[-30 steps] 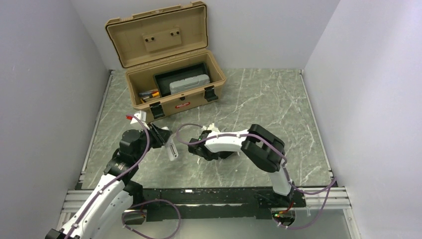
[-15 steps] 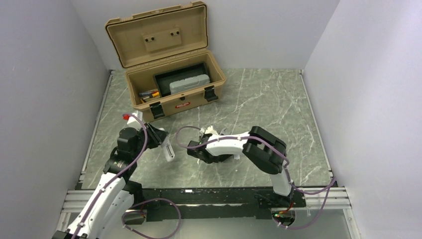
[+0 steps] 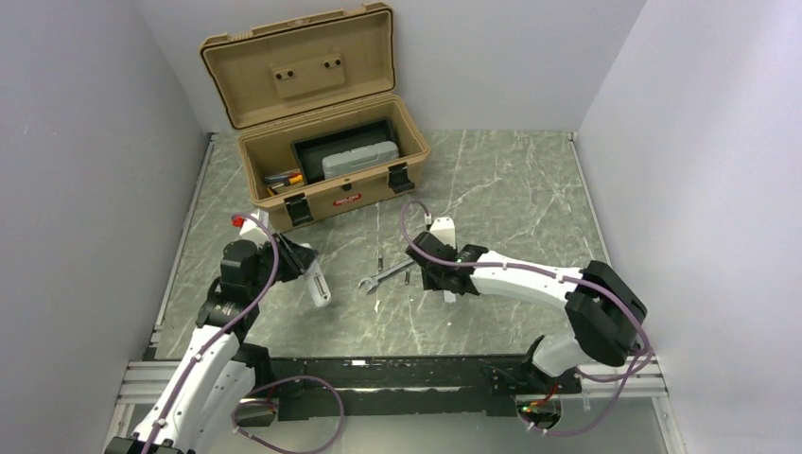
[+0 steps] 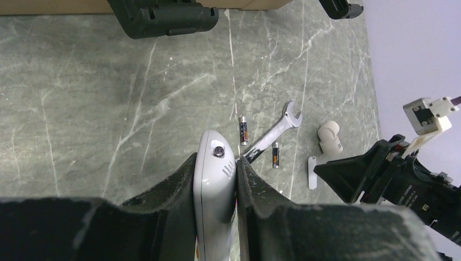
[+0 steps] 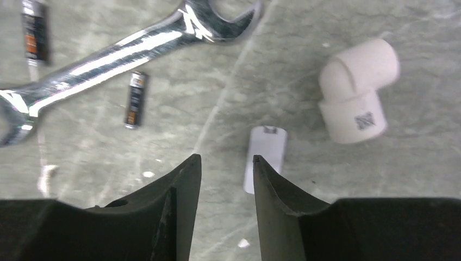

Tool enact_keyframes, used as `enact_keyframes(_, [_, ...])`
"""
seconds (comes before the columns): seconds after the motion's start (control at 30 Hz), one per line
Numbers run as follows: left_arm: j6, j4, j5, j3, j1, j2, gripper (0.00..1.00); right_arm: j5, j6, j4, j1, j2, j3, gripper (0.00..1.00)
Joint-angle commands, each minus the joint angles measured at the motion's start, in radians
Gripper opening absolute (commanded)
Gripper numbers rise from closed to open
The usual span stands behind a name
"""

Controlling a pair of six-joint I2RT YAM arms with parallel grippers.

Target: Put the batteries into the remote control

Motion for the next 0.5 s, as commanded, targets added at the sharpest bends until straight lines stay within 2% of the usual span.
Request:
enact_keyframes(0.0, [0.018,0.057,0.035,0.018,0.007,0.002,0.00,-0.123,0.023,0.166,-0.007,0.013,0.022,0.39])
enact_keyframes(0.07, [0.017,0.059,0.035,0.015,0.007,0.003,0.00,-0.147,0.044,0.186,-0.007,0.038,0.035,0.36])
enact_keyframes(0.27, [0.020,0.058,0.039,0.014,0.008,0.002,0.00,-0.224,0.086,0.237,-0.007,0.124,0.077,0.36])
enact_keyframes(0.47, [0.023,0.061,0.042,0.012,0.008,0.000,0.00,-0.209,0.113,0.246,-0.006,0.166,0.100,0.37])
